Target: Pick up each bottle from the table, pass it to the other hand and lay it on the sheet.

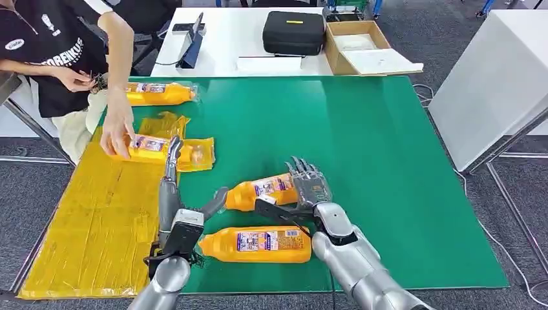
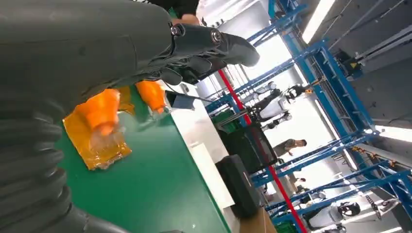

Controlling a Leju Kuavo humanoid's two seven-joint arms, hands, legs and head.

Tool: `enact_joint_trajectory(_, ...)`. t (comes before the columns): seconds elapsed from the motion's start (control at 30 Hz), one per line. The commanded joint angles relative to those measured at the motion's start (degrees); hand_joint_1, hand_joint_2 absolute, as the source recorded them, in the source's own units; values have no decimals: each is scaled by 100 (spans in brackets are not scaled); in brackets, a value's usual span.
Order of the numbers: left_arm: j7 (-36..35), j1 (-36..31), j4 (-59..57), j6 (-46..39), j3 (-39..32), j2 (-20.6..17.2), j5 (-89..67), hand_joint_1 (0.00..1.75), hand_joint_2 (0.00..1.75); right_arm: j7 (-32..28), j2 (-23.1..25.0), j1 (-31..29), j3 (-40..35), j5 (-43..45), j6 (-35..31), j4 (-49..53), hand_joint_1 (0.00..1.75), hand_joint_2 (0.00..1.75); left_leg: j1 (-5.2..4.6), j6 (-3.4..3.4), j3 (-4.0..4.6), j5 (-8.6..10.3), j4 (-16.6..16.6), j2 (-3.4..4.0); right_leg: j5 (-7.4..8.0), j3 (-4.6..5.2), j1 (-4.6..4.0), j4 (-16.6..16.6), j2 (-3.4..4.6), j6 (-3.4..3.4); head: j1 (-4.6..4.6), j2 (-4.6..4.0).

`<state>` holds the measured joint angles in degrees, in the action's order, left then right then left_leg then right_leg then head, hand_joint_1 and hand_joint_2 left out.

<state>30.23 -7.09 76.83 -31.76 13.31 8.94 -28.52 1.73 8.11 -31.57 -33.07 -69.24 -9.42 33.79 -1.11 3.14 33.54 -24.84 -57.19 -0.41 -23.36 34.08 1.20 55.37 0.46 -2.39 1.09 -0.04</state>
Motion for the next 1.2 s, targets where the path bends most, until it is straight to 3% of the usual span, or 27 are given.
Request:
enact_joint_trajectory(0.03, 36, -64, -288, -17, -104, 23, 44, 0, 175, -38, 181, -328, 5, -55, 138, -750, 0, 175, 3, -18, -14, -3, 3, 0, -3, -14, -3, -3, -4, 11, 0, 2)
enact_joint_trajectory(0.3, 41, -147, -453, 26, -52, 24, 101, 0, 175, 17, 191, -354, -44, -80, 469, -1182, 0, 175, 8, -27, -26, -7, 4, 0, -6, -29, -8, -8, -6, 16, 0, 0)
enact_joint_trajectory(0.33, 54, -154, -477, 28, -36, 16, 140, 0, 175, 34, 177, -346, -45, -81, 478, -1218, 16, 175, 5, -20, -21, -3, 6, -4, -4, -24, -5, -8, -10, 12, 0, 0)
enact_joint_trajectory(0.37, 62, -168, -500, 28, -25, 11, 170, 0, 175, 47, 167, -353, -43, -85, 476, -1261, 108, 175, 9, -27, -27, -7, 4, -2, -6, -30, -9, -9, -9, 16, -2, 0)
enact_joint_trajectory(0.4, 62, -172, -499, 28, -25, 11, 170, 0, 175, 47, 156, -345, -42, -85, 479, -1270, 159, 175, 7, -22, -23, -3, 5, -6, -5, -26, -7, -9, -13, 13, 0, 0)
enact_joint_trajectory(0.43, 58, -191, -523, 31, -25, 14, 190, 0, 175, 50, 151, -356, -35, -78, 527, -1305, 164, 175, 9, -27, -30, -5, 5, -8, -6, -34, -9, -11, -15, 16, 0, 0)
enact_joint_trajectory(0.5, 67, -198, -536, 21, -24, 9, 238, 0, 175, 76, 132, -336, -26, -82, 582, -1331, 169, 175, 8, -25, -29, -4, 6, -8, -6, -33, -8, -11, -15, 15, 0, 0)
enact_joint_trajectory(0.53, 70, -196, -538, 19, -23, 6, 244, 0, 175, 79, 123, -318, -28, -85, 568, -1326, 162, 175, 10, -30, -35, -5, 6, -10, -7, -40, -10, -13, -18, 18, 0, 2)
enact_joint_trajectory(0.73, 98, -191, -492, -8, 33, -4, 365, 0, 175, 186, 81, -291, -72, -187, 766, -1405, 159, 175, 10, -27, -45, -2, 7, -16, -5, -50, -10, -15, -24, 16, 0, 0)
enact_joint_trajectory(0.93, 89, -179, -443, -41, 1, -5, 407, 0, 175, 136, 53, -299, -41, -203, 718, -1447, 164, 175, 12, -29, -57, 1, 8, -20, -2, -62, -12, -19, -28, 18, 0, 0)
enact_joint_trajectory(1.0, 105, -132, -393, -81, -33, -13, 428, 0, 175, 85, 69, -286, 11, -181, 499, -1406, 175, 175, 11, -28, -60, 1, 9, -19, -2, -64, -11, -19, -26, 17, 0, 0)
enact_joint_trajectory(1.2, 112, -28, -286, -111, -78, -45, 433, 0, 175, 79, 134, -284, 213, -55, -89, -1231, 175, 175, 7, -20, -65, -2, 7, -7, -2, -66, -7, -13, -13, 13, 0, 0)
